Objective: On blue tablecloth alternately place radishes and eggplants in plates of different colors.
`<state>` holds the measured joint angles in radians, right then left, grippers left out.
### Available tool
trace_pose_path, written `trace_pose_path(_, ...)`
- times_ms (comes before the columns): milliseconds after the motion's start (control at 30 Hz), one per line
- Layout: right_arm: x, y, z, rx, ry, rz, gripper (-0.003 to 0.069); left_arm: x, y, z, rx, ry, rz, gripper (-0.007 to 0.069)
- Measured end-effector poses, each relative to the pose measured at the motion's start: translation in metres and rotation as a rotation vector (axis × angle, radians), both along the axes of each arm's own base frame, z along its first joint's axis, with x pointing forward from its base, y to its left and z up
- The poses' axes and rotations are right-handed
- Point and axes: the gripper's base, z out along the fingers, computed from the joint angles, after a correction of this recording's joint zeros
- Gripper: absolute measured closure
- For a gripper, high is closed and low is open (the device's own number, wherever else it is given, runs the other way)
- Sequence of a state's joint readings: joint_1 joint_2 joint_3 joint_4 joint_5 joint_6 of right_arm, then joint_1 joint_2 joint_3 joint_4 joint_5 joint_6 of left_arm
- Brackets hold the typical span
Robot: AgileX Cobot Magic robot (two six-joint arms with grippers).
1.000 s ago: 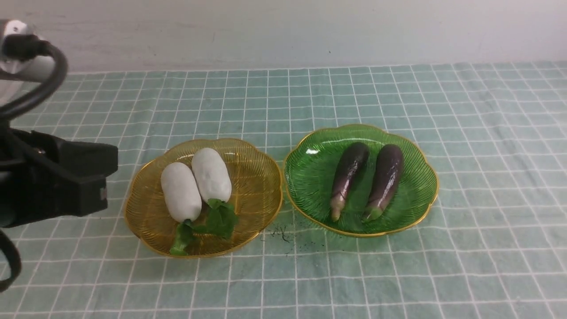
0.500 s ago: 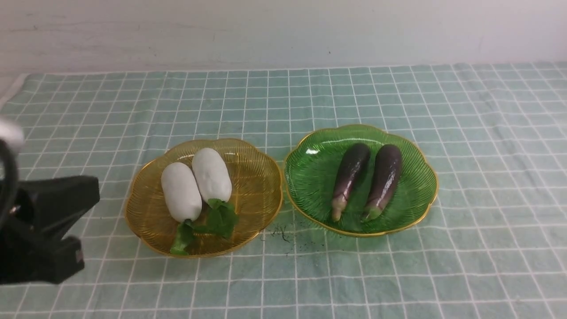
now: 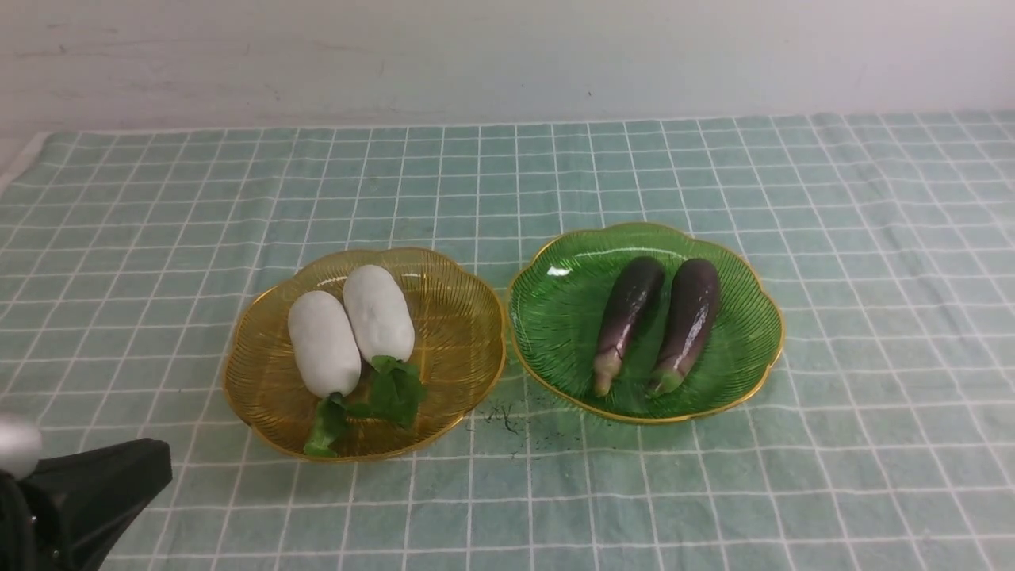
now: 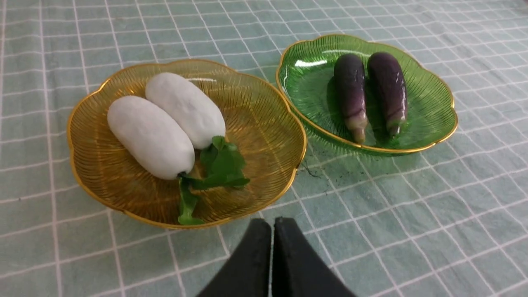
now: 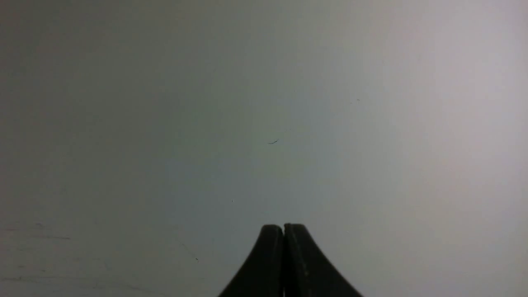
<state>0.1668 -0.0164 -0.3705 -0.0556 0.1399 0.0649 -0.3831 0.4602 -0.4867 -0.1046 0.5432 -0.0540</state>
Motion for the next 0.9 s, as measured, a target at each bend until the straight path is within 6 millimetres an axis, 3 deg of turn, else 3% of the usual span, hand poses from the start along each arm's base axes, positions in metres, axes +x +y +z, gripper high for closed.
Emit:
trace_pose_path(400,0.0,0.0,0.0,-0.002,0.001,-0.001,0.0673,-0.009,0.01,-0.007,0.123,-0.145,0.008,0.0632)
trace_pose_path(533,0.0,0.0,0.0,-0.002,0.002,-0.001,0.0673,-0.021,0.024,-0.038,0.111,-0.239,0.134,0.0632)
trace_pose_path(733,0.0,0.0,0.0,-0.002,0.002,-0.001,0.0673,-0.029,0.035,-0.11,0.138,-0.252,0.302,0.0632)
trace_pose_path(900,0.0,0.0,0.0,-0.002,0.002,-0.001,0.0673,-0.031,0.036,-0.12,0.147,-0.212,0.304,0.0632)
